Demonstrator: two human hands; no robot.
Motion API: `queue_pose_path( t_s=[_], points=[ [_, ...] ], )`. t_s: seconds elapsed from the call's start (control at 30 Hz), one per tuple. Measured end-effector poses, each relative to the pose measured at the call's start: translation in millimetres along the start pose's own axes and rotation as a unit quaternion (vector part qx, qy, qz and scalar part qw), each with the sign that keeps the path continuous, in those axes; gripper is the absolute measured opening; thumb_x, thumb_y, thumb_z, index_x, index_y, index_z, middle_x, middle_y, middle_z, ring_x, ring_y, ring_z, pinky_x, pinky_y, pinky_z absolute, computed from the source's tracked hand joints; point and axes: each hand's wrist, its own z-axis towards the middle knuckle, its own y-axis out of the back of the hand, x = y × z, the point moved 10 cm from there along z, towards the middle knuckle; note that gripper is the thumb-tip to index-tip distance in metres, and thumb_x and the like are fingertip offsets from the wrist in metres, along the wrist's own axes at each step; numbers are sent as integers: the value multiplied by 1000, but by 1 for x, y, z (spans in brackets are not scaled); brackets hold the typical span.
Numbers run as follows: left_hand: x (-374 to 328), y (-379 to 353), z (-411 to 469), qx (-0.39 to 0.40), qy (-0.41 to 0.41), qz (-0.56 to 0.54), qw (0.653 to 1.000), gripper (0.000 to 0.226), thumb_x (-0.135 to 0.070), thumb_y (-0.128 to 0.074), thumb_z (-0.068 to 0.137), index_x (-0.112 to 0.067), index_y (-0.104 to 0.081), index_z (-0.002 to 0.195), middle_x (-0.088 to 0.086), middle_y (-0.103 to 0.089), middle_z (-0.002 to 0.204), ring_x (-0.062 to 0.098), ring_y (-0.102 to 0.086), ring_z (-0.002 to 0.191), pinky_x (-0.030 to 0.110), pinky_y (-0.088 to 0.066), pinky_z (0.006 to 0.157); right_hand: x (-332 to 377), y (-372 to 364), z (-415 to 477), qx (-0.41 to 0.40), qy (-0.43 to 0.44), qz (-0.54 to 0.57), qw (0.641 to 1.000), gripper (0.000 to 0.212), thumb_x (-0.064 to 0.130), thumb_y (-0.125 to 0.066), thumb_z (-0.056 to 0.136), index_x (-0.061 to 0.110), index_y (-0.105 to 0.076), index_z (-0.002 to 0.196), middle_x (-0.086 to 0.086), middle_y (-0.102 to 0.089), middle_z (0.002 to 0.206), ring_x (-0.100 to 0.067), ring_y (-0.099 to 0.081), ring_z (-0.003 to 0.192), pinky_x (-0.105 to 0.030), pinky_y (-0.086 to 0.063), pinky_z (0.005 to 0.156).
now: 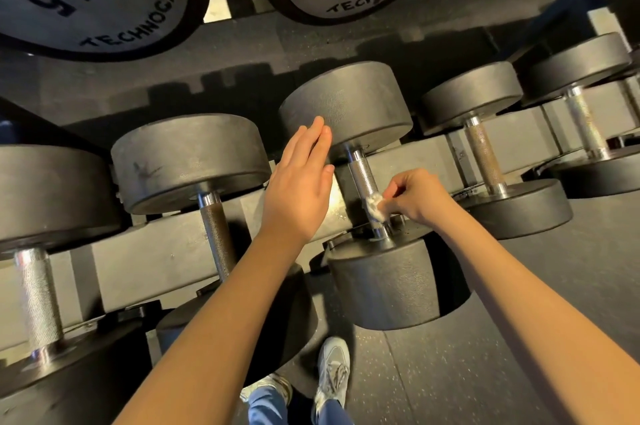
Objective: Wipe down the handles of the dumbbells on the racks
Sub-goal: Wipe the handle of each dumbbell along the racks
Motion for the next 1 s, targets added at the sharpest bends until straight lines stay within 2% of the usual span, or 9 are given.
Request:
queue_pose_path(
  t_s=[0.1, 0.17, 0.3, 0.43, 0.57, 0.63, 0.77, 0.87, 1.0],
  points=[
    [0, 1, 0, 2, 2, 1, 1000, 52, -18, -39, 102, -15, -20, 150, -2, -15, 159, 14, -9, 146, 20, -7, 113, -9, -9, -2, 53, -24, -111, 992, 19, 4, -79, 72, 15, -65, 64, -6, -68, 81, -16, -63, 81, -24, -51, 70],
    [-1, 1, 0, 2, 3, 3, 1000, 52, -19, -39, 102, -15, -20, 151, -3, -15, 159, 13, -9, 146, 20, -7, 112, -7, -9, -2, 38, -29, -117, 992, 16, 5, -80, 71, 12, -67, 67, -7, -69, 82, -17, -64, 81, -26, -52, 74],
    [-1, 0, 0, 3, 4, 2, 1000, 53, -18, -39, 102, -15, -20, 151, -3, -15, 159, 14, -9, 146, 22, -8, 113, 7, 5, 1, -55, 9, 6, 998, 15, 0, -75, 75, 10, -66, 67, -2, -64, 78, -8, -56, 71, -13, -41, 58],
    [-2, 1, 0, 1, 2, -1, 1000, 53, -17, -41, 101, -14, -20, 151, -1, -15, 159, 14, -9, 147, 21, -7, 113, 12, 16, 7, -106, 27, 59, 992, 23, 2, -73, 79, 15, -62, 63, -2, -64, 79, -9, -55, 71, -13, -38, 56],
    [0, 0, 0, 3, 2, 1, 1000, 55, -18, -40, 101, -16, -17, 151, -4, -13, 160, 13, -7, 147, 16, -2, 111, 0, -2, -2, 6, 9, -61, 998, 24, 2, -77, 73, 16, -61, 63, -2, -62, 78, -9, -55, 71, -12, -37, 54],
    [1, -1, 0, 2, 1, 0, 1000, 55, -18, -40, 101, -16, -17, 151, -4, -12, 160, 13, -7, 147, 16, -2, 111, -6, -7, -5, 26, -2, -109, 994, 18, 4, -78, 72, 15, -64, 68, -3, -64, 81, -12, -59, 77, -15, -43, 59],
    [-1, -2, -1, 0, 4, -4, 1000, 56, -16, -42, 101, -14, -17, 151, -2, -13, 160, 15, -8, 147, 19, -4, 112, 6, 8, 2, -77, 36, -2, 996, 5, 0, -73, 77, 1, -68, 77, -5, -66, 81, -5, -56, 68, -10, -40, 53],
    [-2, -1, -1, -3, 3, -6, 1000, 57, -15, -43, 100, -14, -18, 151, -1, -13, 160, 15, -8, 147, 20, -5, 112, 25, 20, 15, -147, 71, 55, 985, 5, -2, -66, 82, -4, -67, 77, -4, -63, 76, -1, -52, 65, -5, -41, 54],
    [-2, -2, -1, -3, 0, -4, 1000, 57, -15, -43, 100, -14, -17, 151, -2, -12, 160, 14, -7, 147, 18, -5, 112, 41, 30, 27, -194, 88, 103, 972, 11, -2, -66, 82, 4, -67, 73, 4, -57, 70, 0, -49, 64, 2, -36, 55]
  ],
)
